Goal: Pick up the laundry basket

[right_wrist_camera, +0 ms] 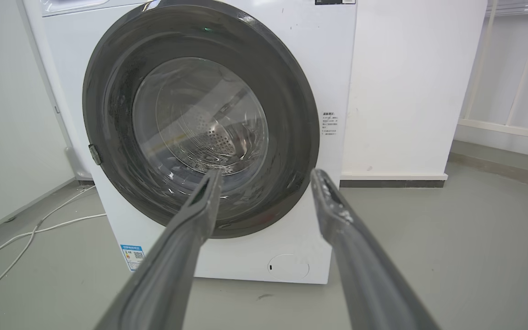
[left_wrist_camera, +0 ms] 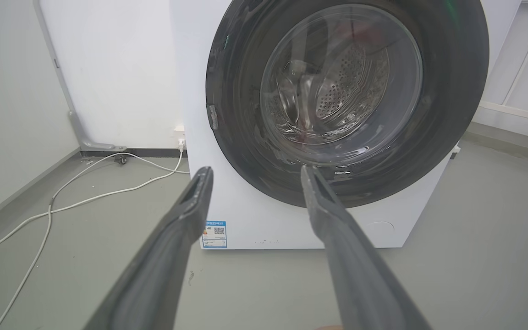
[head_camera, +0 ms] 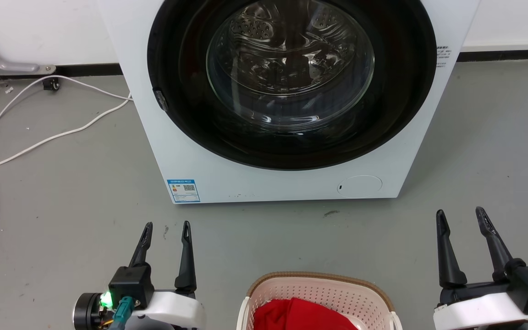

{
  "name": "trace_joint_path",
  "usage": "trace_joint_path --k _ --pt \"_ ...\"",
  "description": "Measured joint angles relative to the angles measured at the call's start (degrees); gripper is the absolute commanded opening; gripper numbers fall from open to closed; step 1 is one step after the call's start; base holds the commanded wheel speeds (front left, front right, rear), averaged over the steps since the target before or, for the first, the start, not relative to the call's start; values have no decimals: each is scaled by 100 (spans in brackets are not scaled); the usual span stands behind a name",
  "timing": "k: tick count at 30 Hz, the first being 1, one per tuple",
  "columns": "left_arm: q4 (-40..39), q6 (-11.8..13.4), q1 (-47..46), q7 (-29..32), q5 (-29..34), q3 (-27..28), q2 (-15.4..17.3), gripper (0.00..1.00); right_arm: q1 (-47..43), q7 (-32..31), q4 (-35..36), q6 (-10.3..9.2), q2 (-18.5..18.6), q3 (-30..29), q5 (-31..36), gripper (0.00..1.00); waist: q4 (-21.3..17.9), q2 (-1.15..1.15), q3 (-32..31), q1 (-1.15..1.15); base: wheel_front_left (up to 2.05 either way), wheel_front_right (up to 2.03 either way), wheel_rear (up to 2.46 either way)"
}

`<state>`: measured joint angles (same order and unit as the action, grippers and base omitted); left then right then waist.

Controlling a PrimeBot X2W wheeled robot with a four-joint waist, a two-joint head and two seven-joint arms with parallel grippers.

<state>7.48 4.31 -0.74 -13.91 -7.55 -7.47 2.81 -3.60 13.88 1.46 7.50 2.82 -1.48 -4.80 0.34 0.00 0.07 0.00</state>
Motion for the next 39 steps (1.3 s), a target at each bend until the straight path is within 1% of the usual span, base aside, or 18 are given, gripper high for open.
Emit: trace_joint_path --k 12,24,39 --pt "7 82 34 -99 396 -87 0 100 -51 120 21 0 0 37 320 100 -5 0 -34 0 0 0 0" --pt "79 81 50 -115 375 -80 1 100 -57 121 -146 0 0 15 -30 100 -5 0 -71 0 0 0 0" --pt "141 81 51 -115 360 -79 1 100 -57 121 -219 0 0 20 -181 100 -6 0 -50 0 0 0 0"
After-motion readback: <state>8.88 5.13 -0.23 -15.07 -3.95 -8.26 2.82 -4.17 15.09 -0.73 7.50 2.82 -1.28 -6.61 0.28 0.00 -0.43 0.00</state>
